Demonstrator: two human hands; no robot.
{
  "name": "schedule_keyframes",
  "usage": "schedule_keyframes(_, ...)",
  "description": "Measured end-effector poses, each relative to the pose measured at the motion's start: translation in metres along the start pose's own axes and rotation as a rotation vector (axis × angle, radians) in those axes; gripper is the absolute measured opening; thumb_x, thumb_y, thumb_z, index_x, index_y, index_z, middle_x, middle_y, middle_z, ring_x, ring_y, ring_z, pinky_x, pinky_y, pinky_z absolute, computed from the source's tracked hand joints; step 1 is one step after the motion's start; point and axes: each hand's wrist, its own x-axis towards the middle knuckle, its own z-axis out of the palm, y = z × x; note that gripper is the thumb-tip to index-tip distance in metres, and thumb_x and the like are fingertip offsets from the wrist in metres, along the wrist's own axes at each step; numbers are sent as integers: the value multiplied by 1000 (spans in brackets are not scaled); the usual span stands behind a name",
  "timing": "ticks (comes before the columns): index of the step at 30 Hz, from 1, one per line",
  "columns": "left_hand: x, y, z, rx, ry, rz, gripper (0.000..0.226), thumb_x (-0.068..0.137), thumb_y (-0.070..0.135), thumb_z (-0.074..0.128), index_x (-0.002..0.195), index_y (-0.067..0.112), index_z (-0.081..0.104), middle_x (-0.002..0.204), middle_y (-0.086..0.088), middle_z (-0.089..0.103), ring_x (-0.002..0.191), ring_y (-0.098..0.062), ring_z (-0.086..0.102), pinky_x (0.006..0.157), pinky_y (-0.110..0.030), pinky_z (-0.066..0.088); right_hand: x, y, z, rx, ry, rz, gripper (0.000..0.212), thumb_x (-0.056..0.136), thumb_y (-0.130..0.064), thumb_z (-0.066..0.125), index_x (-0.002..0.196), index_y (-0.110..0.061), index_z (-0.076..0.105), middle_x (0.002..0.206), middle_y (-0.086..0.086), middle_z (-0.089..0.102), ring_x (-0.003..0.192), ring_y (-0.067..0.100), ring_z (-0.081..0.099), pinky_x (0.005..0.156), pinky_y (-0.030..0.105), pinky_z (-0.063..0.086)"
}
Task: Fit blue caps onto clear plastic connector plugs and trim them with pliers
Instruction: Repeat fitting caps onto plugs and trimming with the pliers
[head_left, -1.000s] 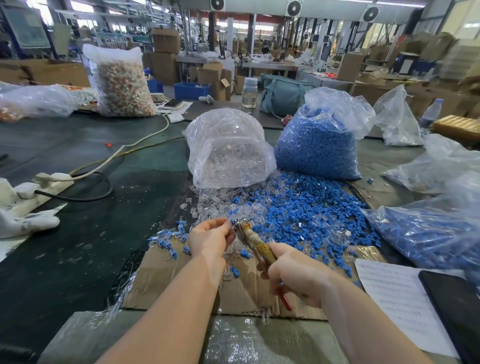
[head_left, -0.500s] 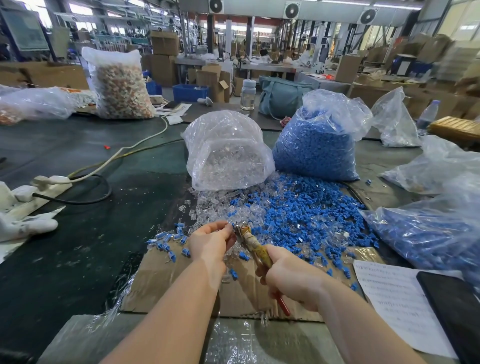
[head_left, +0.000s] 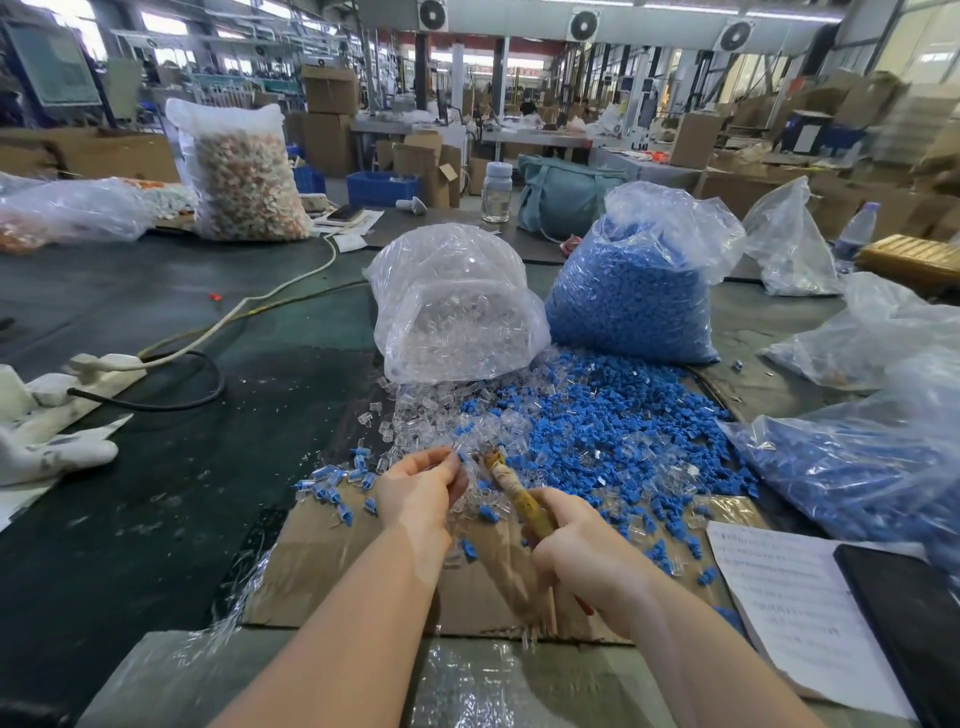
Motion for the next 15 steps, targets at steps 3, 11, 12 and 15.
schedule_keyframes(3, 7, -3, -13, 152, 45, 110, 13, 84, -3, 61, 87, 9, 66, 75, -4, 64, 58, -12, 57, 51, -18, 48, 10, 12, -5, -14, 160, 2, 60, 77, 11, 51, 129, -18, 43, 97, 0, 45, 74, 15, 52, 52, 19, 45)
schedule_keyframes(11, 33, 4, -59, 838, 229, 479, 21, 91, 7, 54, 101, 12, 72, 106, -7, 67, 85, -25, 60, 73, -28, 44, 26, 54, -36, -601, 558, 104, 75, 81, -48, 65, 143, -23, 31, 139, 10, 40, 129, 28, 33, 105, 42, 30)
schedule_keyframes(12, 36, 5, -64, 889, 239, 499, 22, 92, 6, 52, 102, 11, 71, 111, -9, 63, 89, -24, 58, 77, -27, 42, 28, 58, -38, -632, 572, 114, 75, 81, -51, 64, 143, -23, 31, 139, 10, 40, 130, 28, 32, 104, 42, 30)
schedule_keyframes(15, 41, 3, -72, 986, 230, 533, 25, 93, 3, 49, 108, 6, 69, 118, -13, 57, 100, -26, 54, 84, -28, 37, 31, 68, -41, -713, 595, 130, 75, 84, -58, 56, 145, -24, 28, 137, 9, 41, 128, 27, 34, 102, 39, 31)
